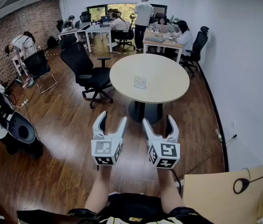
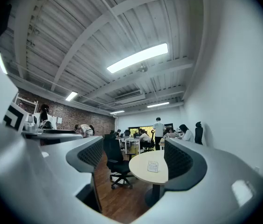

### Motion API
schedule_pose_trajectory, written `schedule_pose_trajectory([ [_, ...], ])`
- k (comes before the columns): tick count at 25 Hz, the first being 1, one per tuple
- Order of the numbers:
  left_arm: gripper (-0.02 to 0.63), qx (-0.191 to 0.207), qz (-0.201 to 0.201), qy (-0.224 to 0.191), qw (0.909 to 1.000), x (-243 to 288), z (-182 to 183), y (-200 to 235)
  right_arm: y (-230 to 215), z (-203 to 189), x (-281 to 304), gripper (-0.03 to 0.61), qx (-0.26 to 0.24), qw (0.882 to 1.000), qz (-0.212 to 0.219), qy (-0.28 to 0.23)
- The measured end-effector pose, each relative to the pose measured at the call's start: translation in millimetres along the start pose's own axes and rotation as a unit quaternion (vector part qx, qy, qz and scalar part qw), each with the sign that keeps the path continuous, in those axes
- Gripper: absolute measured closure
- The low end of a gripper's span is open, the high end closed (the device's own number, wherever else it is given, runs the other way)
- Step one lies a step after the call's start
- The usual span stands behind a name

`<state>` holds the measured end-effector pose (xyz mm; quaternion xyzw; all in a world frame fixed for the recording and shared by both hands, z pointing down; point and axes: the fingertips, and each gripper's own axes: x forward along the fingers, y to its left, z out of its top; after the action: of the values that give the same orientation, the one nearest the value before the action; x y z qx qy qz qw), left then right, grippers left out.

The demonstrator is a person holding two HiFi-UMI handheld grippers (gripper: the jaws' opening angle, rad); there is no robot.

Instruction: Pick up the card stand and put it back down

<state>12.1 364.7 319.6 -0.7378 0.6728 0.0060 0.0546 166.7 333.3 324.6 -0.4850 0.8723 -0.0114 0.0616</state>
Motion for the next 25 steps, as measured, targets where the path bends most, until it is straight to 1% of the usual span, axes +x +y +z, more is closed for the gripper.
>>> schedule_pose_trajectory([
  [3, 0.290, -0.002, -0.005, 0.011, 0.9999, 5, -12, -19, -13, -14, -2, 0.176, 0.011, 1.000, 0.004, 0.013],
  [5, 0.290, -0.001, -0.005, 0.023, 0.9997, 12, -24, -23, -16, -25, 2, 0.179, 0.014, 1.000, 0.010, 0.022],
  [8, 0.290, -0.002, -0.003, 0.038, 0.9993, 32, -42, -18, -22, -43, 19, 0.179, 0.019, 0.999, 0.018, 0.033],
  [11, 0.290, -0.004, -0.006, 0.037, 0.9993, 59, -51, -10, -33, -50, 44, 0.181, 0.014, 0.999, 0.013, 0.033],
  [15, 0.290, -0.018, -0.020, 0.037, 0.9989, 90, -63, 1, -42, -58, 79, 0.189, 0.014, 0.999, 0.001, 0.043],
  [19, 0.291, -0.023, -0.027, 0.029, 0.9989, 136, -58, 38, -36, -50, 132, 0.195, -0.006, 0.999, 0.000, 0.044],
  [22, 0.291, -0.020, -0.024, 0.015, 0.9994, 166, -43, 73, -27, -37, 178, 0.198, -0.018, 0.999, 0.002, 0.033],
  [25, 0.291, -0.023, -0.020, 0.003, 0.9995, 191, -39, 111, -11, -31, 222, 0.198, -0.028, 0.999, 0.007, 0.020],
])
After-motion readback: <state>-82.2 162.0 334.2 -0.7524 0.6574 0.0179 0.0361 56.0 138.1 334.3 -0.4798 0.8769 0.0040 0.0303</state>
